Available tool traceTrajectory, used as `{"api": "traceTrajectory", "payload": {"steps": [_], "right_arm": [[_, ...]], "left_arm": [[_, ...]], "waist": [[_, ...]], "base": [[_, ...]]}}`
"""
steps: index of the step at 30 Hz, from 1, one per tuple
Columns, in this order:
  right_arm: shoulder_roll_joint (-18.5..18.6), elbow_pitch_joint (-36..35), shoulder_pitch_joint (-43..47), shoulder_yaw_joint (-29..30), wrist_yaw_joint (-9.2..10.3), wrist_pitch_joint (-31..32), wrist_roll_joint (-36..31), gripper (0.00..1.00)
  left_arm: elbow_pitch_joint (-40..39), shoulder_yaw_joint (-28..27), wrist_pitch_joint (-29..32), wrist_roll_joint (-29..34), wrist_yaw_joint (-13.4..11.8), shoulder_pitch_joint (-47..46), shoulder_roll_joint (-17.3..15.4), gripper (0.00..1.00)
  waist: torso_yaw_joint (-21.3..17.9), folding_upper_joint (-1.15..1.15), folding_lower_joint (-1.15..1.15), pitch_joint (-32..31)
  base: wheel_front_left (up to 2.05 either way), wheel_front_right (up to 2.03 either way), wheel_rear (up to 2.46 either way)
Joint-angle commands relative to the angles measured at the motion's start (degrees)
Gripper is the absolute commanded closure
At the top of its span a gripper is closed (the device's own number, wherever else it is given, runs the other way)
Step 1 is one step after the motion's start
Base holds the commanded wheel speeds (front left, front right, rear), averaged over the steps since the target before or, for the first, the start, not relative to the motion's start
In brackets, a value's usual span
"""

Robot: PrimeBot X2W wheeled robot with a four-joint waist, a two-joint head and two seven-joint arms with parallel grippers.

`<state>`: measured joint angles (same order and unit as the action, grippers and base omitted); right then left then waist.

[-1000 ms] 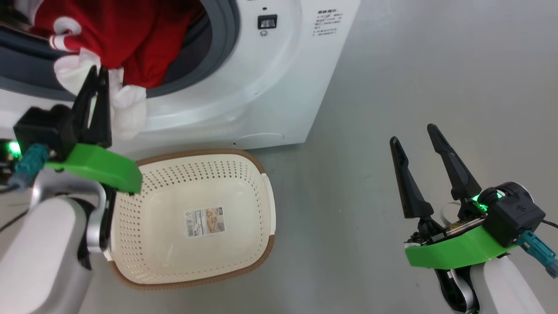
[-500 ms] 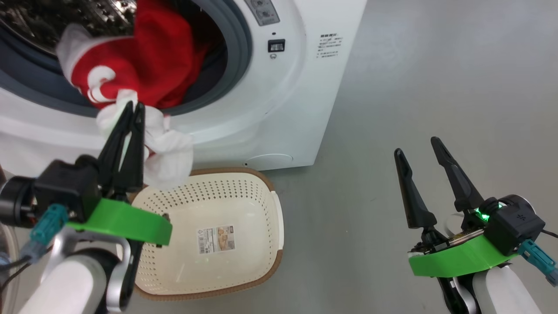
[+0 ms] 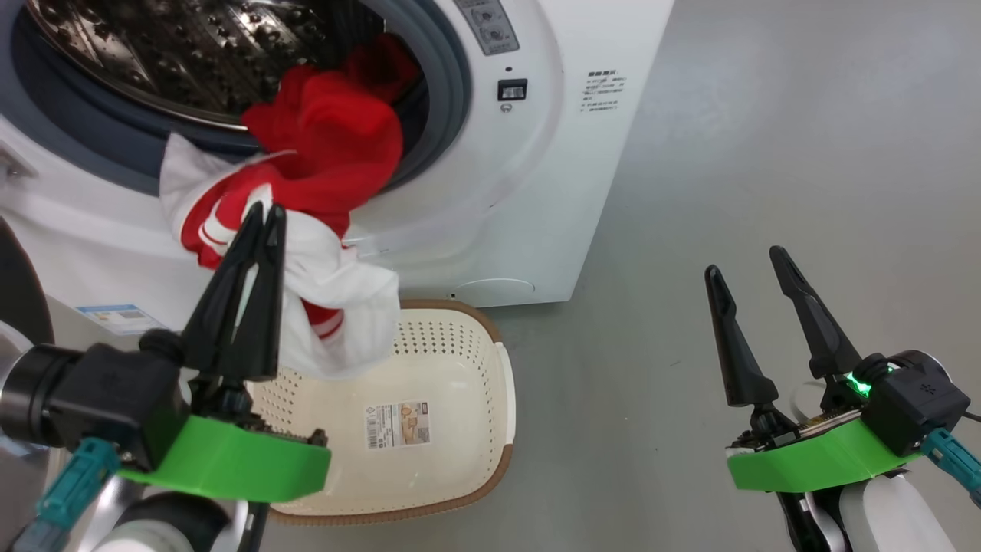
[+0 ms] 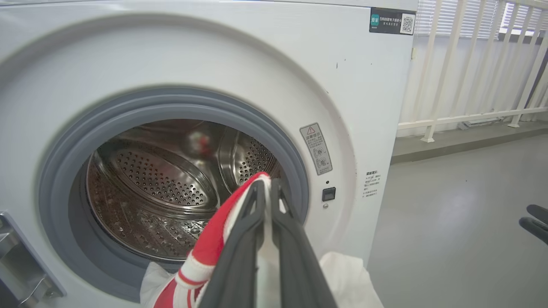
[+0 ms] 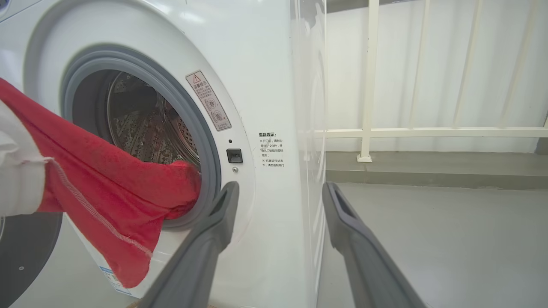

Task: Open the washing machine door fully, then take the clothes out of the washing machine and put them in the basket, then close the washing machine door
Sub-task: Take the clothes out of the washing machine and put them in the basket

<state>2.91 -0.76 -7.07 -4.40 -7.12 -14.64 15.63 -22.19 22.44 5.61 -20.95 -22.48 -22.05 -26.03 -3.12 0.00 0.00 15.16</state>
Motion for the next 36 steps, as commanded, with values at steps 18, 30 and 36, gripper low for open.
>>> {"api": "traceTrajectory", "payload": {"steps": [18,30,36], "right_arm": [[0.0,-2.1,-1.1,-1.3,-0.36,-0.4,-1.1,0.0],[0.0,-2.1,-2.2,-2.0,-0.36,-0.4,-0.7,0.0],[0.0,-1.9,-2.7,-2.0,-0.36,-0.4,-0.9,0.0]], "left_arm": [[19.5,2.0,-5.6,-5.9,4.5,2.8,4.8,1.0],[41.7,2.9,-11.7,-9.4,10.8,-1.4,8.9,1.0],[55.3,2.9,-14.8,-10.7,14.4,-5.8,10.9,1.0]], "waist": [[-0.6,0.0,0.0,2.9],[-2.4,0.0,0.0,5.2],[-3.3,0.0,0.0,6.9]], "base": [[0.0,0.0,0.0],[0.0,0.0,0.0],[0.0,0.0,0.0]]}}
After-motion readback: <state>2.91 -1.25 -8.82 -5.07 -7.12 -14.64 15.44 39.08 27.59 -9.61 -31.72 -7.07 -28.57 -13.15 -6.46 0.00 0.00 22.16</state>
